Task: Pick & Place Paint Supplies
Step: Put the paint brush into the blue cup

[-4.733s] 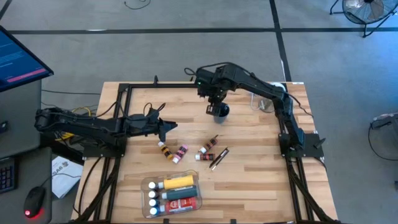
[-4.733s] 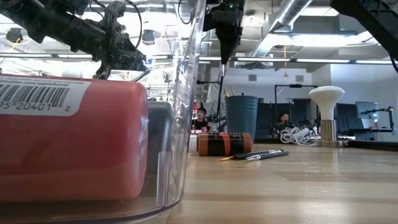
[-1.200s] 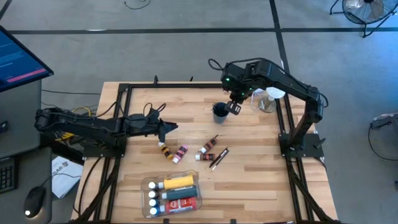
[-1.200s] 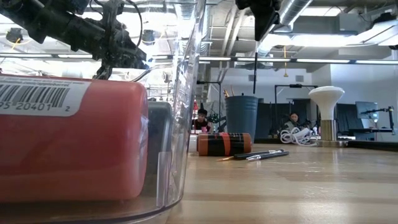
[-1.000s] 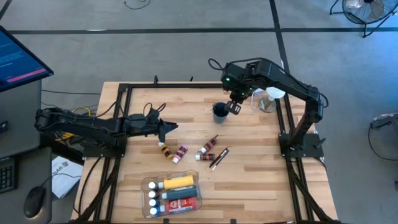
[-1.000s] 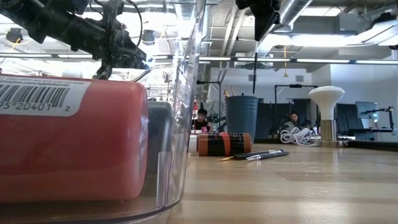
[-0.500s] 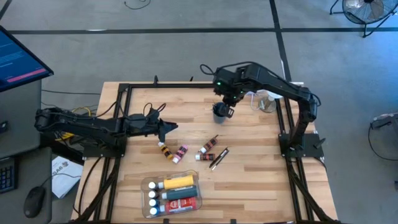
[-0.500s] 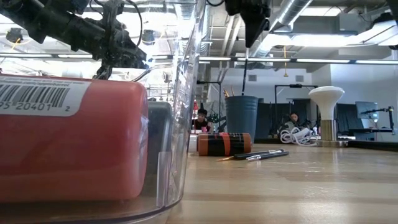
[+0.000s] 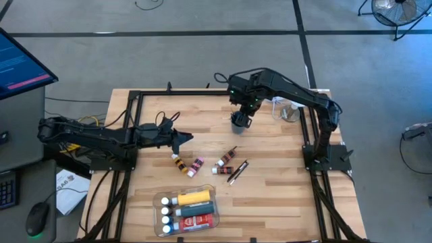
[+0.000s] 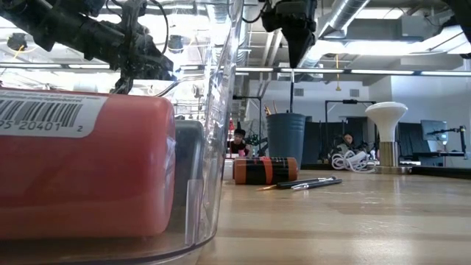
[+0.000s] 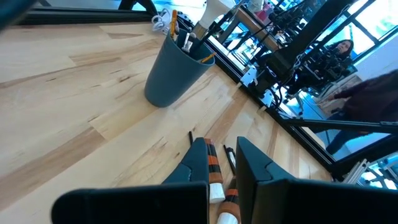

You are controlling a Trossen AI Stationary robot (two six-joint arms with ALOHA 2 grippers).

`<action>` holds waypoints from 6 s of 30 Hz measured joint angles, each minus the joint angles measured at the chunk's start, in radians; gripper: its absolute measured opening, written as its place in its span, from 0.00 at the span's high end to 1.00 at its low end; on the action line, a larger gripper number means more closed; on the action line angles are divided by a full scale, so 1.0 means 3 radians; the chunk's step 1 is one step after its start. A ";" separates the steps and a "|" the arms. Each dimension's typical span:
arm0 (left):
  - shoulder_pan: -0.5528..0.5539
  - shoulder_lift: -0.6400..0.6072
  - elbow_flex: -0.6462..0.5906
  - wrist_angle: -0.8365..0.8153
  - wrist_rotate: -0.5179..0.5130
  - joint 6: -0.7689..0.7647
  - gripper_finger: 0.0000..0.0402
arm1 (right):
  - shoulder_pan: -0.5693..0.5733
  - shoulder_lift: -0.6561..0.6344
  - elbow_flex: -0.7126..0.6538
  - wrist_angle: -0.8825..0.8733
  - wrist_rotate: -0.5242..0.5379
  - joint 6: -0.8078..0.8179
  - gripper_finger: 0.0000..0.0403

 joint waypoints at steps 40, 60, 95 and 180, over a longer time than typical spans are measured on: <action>-0.0001 0.0000 0.0000 0.0365 0.0103 -0.0235 1.00 | 0.0571 -0.0835 -0.0024 0.0223 -0.1090 -0.0391 0.72; -0.0045 0.0719 0.0817 0.0550 -0.0047 -0.0247 1.00 | 0.1024 -0.2980 -0.3323 0.2581 -0.1058 0.0577 0.73; -0.0138 0.2155 0.1974 0.2789 0.0459 -0.0191 1.00 | 0.0899 -0.2804 -0.4483 0.4384 -0.1311 0.0760 0.73; -0.0319 0.2149 0.2001 0.2031 0.0571 -0.0084 1.00 | 0.0840 -0.2579 -0.5506 0.5784 -0.1403 0.4505 0.81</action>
